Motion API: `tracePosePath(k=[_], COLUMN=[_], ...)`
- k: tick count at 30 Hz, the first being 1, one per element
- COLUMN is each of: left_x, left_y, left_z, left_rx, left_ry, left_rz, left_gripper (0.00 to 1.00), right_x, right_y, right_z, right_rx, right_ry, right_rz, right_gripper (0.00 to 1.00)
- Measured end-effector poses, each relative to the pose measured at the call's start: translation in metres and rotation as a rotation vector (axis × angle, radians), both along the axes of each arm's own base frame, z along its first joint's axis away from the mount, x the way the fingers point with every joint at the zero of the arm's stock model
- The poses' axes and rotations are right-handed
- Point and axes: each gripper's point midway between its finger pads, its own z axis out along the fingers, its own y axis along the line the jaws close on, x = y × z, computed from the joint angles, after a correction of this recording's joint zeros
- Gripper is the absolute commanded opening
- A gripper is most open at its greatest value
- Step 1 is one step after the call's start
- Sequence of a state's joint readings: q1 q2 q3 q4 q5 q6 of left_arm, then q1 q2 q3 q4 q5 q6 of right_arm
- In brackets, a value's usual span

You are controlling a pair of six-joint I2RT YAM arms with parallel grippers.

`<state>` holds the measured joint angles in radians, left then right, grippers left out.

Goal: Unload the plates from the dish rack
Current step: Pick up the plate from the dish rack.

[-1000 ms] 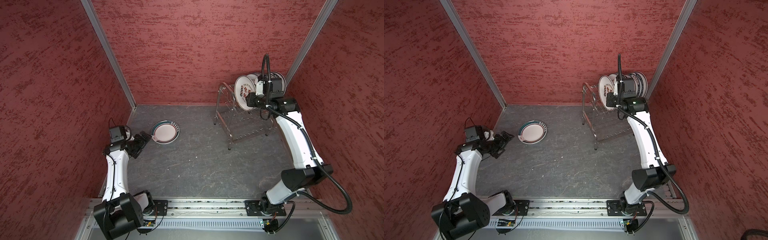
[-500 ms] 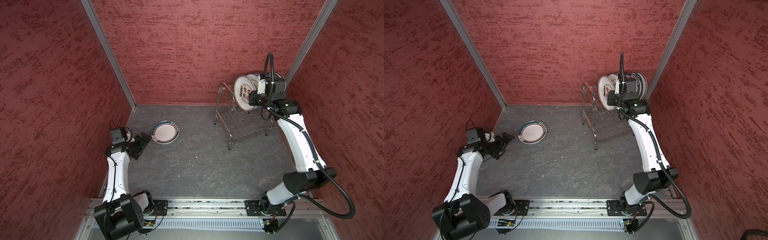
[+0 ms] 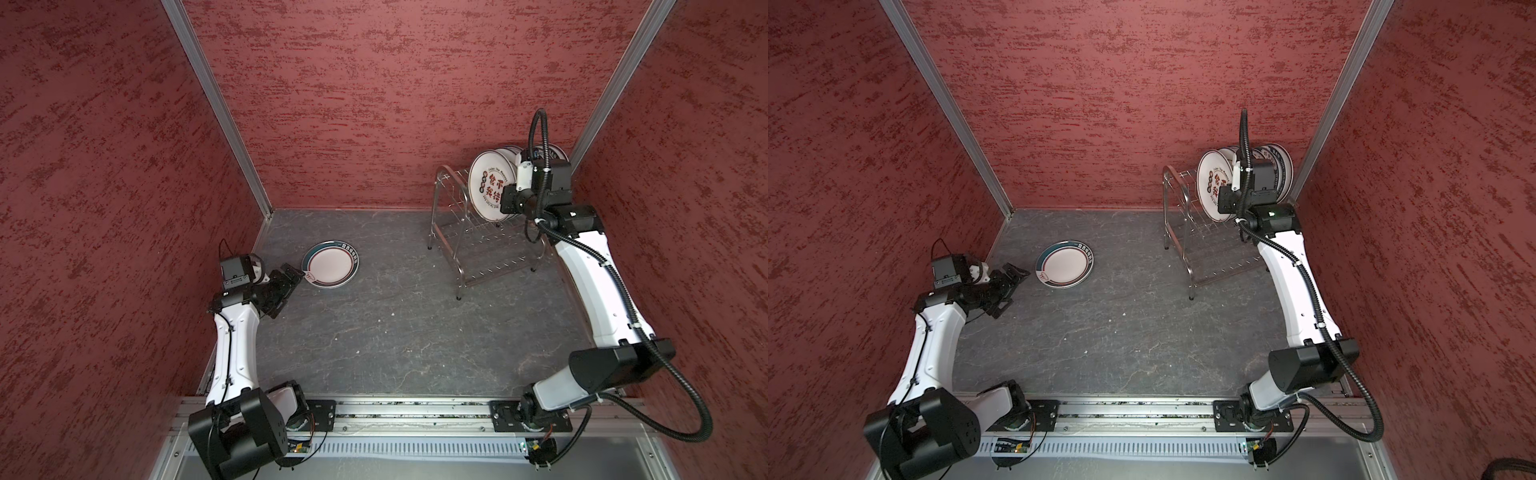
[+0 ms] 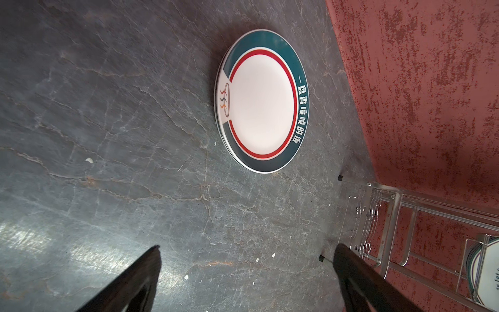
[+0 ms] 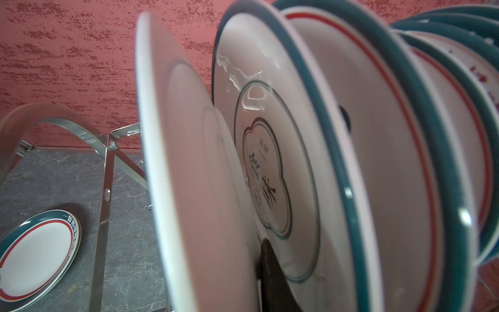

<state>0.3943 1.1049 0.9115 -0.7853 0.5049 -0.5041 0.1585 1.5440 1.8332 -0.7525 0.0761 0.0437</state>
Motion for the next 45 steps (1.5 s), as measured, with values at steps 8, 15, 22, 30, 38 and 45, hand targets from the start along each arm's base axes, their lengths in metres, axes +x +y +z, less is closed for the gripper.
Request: tracePosePath(k=[8,15,22,30,38,45], left_x=[0.001,0.003,-0.002,0.001,0.001,-0.006], left_y=[-0.008,-0.015,-0.037,-0.070,-0.111,-0.163], left_z=[-0.008,-0.004,0.016,0.033,0.050,0.064], left_rx=[-0.056,-0.070,-0.026,0.022,0.014,-0.004], left_ry=[-0.008,-0.023,-0.133,-0.202,-0.276,-0.332], left_rz=[-0.009,-0.023,-0.066,-0.176,-0.318,-0.462], left_gripper=[0.99,1.00,1.00,0.99,0.99,0.99], right_x=[-0.016,-0.041,-0.070,-0.118,-0.181,-0.228], right_y=[-0.003,0.009,0.016,0.006,-0.014,-0.022], right_z=[0.016,0.072,0.117,0.155,0.145,0.091], right_rx=[-0.003,0.052,0.101,0.141,0.224,0.381], right_ry=[-0.084,-0.290,-0.504,-0.700,-0.719,-0.549], right_rz=[0.006,0.079,0.142,0.134,0.074,0.030], right_gripper=[0.08,0.05,0.03,0.00,0.01,0.00])
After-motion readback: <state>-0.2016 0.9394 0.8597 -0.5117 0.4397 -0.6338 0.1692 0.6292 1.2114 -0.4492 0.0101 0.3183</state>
